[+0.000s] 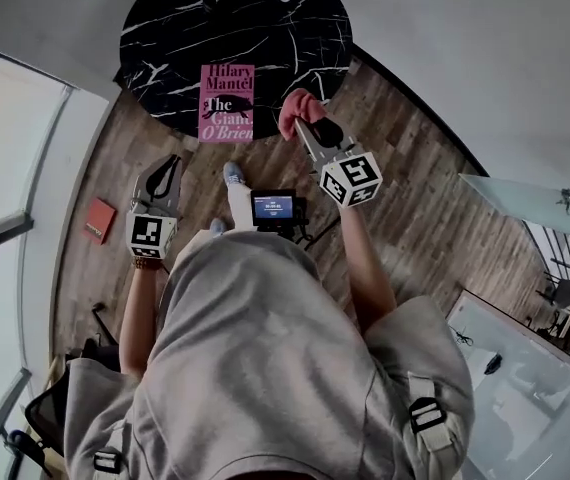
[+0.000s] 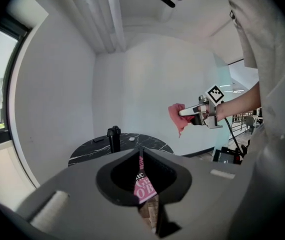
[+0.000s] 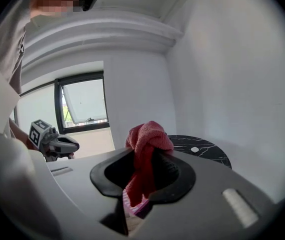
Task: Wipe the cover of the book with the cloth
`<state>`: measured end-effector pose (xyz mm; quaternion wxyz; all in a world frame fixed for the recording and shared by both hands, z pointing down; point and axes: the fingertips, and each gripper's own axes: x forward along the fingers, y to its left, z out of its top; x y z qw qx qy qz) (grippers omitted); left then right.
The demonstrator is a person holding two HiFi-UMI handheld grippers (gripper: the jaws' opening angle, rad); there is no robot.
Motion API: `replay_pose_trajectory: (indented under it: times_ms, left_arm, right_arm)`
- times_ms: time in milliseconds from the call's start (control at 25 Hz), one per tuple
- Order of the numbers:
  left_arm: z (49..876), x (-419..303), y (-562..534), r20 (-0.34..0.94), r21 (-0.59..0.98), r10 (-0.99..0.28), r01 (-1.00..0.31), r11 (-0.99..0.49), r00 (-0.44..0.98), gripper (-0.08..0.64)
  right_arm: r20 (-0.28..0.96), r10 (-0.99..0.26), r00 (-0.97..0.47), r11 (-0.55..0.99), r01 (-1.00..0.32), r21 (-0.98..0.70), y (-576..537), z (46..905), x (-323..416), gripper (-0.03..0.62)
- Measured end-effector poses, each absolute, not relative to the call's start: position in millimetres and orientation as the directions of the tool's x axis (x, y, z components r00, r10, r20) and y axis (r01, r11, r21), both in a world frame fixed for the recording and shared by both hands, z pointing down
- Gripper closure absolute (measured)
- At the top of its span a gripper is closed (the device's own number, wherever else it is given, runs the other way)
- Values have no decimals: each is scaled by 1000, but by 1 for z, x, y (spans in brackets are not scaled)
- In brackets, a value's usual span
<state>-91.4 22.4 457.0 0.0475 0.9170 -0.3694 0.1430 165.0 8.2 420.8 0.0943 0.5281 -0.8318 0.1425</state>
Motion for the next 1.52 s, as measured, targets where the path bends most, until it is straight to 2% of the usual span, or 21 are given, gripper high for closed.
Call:
replay_pose_trajectory:
  times_ms: [160, 360, 560, 840, 1080, 1520]
  left_arm:
    - [487, -75, -2, 352, -4, -659, -703, -712, 665, 511]
    - [542, -67, -12, 465, 26, -636, -727, -686, 616, 494]
    - [603, -59, -16, 559, 57, -583, -729, -682, 589, 467]
    - [670, -62, -15, 682, 98, -500, -744, -661, 534, 407]
    - [703, -49, -18, 732, 166, -421, -740, -652, 535, 378]
    - [710, -40, -28, 779, 128, -415, -767, -628, 470, 368]
  right_arm:
    - [376, -778, -503, 507, -856, -97, -52, 456, 176, 485]
    - [514, -633, -578, 660, -750, -31, -106, 513, 166, 485]
    - [607, -529, -593, 744, -668, -5, -148, 567, 156, 485]
    - [722, -419, -550, 796, -605, 1, -177, 634, 142, 485]
    - [797, -321, -511, 837, -547, -14, -182, 674, 134, 485]
    - [843, -252, -475, 840, -540, -53, -194, 705, 126, 486]
